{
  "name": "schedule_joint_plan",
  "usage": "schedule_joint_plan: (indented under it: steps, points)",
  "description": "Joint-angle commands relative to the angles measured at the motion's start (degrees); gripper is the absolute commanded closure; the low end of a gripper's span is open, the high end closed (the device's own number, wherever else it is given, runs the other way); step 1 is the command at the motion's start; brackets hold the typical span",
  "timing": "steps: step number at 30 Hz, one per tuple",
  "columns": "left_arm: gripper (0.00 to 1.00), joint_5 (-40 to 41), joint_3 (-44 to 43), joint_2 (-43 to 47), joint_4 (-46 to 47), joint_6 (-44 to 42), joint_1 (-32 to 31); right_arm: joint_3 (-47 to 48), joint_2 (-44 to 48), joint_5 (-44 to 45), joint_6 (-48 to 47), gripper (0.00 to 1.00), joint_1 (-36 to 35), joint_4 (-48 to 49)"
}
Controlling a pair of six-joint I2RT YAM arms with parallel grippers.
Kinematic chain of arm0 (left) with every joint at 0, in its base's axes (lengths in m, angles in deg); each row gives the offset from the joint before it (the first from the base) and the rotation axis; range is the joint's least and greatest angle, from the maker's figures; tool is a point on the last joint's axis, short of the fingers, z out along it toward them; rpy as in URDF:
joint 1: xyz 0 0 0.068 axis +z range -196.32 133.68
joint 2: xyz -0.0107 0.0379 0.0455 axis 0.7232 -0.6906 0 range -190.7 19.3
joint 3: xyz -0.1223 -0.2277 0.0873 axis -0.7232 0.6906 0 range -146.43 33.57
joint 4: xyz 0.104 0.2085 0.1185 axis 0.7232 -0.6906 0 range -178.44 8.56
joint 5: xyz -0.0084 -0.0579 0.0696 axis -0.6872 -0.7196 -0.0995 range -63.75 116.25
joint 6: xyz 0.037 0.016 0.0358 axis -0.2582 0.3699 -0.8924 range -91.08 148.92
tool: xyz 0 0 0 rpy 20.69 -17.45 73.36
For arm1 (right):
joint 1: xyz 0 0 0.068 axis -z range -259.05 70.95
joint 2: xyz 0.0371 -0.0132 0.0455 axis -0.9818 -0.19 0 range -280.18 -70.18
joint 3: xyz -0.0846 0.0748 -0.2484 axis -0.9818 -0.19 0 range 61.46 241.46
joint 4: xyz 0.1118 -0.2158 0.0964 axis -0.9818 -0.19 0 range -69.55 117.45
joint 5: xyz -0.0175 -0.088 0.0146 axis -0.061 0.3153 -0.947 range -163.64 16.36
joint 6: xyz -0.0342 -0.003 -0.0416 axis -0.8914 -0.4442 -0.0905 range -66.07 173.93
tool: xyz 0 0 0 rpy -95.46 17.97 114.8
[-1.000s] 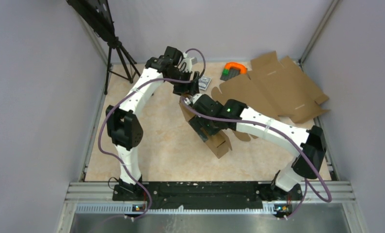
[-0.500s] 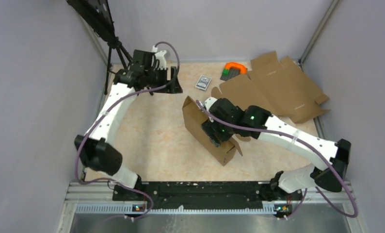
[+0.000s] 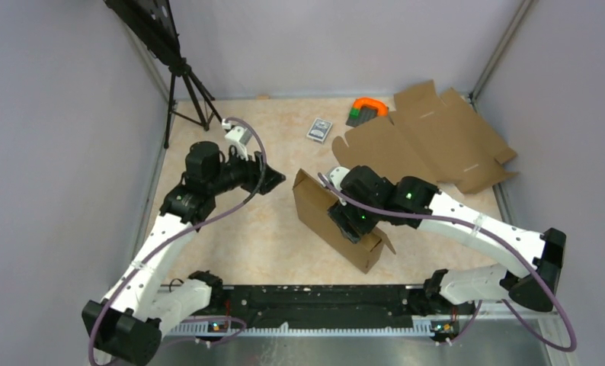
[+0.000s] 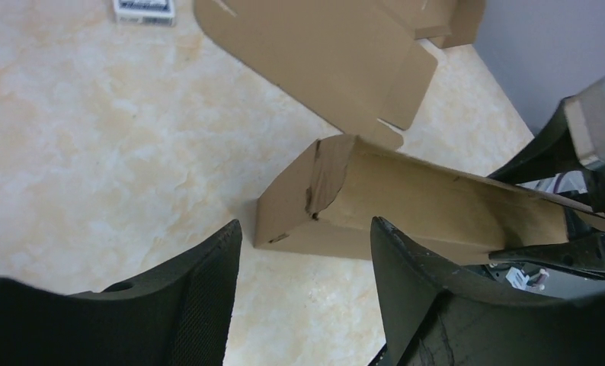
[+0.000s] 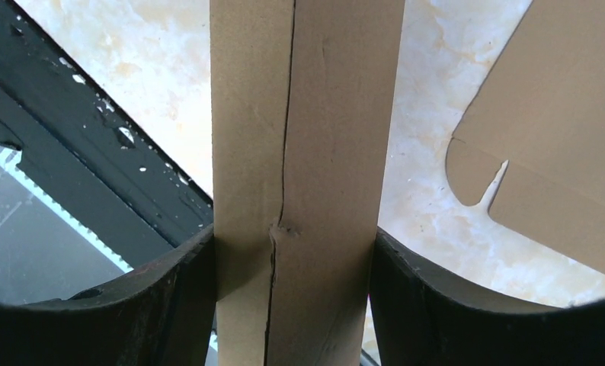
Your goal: Fold the paper box
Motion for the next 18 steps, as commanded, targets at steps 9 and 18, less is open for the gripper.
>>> schedule_joint_plan:
  steps: [9, 18]
  points:
    - [0.42, 11.7, -9.4, -8.7, -2.4, -4.3, -12.0, -0.1, 0.6, -1.7, -2.4, 0.38, -0.4, 2.2]
    - [0.43, 14.4, -14.1, -13.0, -12.4, -5.6, -13.1, -0.1, 0.8, -2.2, -2.6, 0.38, -0.4, 2.7]
